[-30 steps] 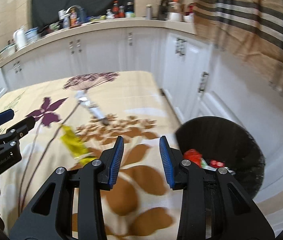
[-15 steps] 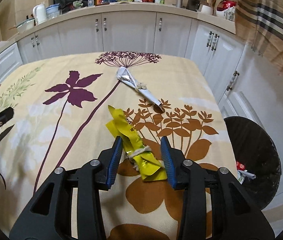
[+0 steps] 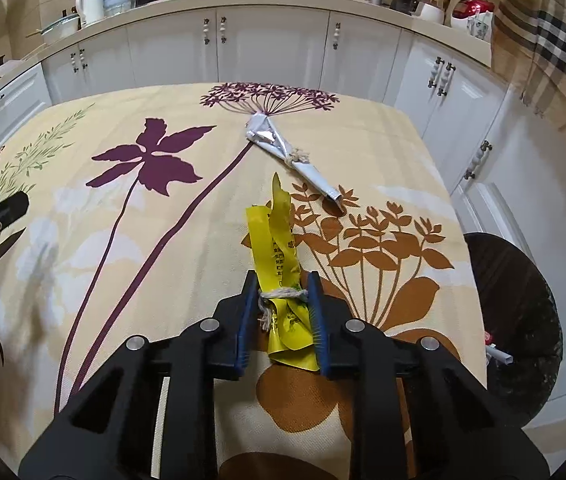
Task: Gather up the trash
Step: 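Grasp the white toothpaste tube with the left gripper while the right gripper holds the wrapper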
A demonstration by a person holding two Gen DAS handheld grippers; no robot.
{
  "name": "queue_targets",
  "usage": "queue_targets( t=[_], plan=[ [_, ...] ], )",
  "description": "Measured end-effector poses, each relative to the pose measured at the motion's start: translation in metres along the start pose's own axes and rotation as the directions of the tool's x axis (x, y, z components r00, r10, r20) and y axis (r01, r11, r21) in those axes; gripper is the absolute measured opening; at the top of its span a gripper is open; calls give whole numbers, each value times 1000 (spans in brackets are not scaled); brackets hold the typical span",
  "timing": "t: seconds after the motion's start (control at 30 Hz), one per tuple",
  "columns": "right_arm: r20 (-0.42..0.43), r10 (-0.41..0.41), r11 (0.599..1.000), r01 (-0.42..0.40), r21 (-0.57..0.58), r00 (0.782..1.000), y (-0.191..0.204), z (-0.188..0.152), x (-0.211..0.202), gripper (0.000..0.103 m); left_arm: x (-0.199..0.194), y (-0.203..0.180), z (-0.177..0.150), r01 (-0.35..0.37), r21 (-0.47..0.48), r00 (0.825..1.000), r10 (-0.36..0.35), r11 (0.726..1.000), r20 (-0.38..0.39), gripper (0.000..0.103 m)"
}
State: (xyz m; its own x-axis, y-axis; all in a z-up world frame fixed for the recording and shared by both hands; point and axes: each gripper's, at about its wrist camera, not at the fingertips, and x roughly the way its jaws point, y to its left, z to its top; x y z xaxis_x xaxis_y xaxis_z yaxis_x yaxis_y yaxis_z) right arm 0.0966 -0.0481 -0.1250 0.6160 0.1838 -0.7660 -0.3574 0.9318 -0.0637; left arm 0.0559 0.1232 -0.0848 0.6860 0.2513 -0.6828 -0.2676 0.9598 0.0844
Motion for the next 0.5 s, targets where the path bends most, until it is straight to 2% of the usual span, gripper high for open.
queue_targets(
  t=[0.5],
  plan=[
    [104, -72, 994, 63, 89, 992, -41, 24, -8, 23, 9, -52, 19, 77, 36, 997, -77, 996, 2, 65]
  ],
)
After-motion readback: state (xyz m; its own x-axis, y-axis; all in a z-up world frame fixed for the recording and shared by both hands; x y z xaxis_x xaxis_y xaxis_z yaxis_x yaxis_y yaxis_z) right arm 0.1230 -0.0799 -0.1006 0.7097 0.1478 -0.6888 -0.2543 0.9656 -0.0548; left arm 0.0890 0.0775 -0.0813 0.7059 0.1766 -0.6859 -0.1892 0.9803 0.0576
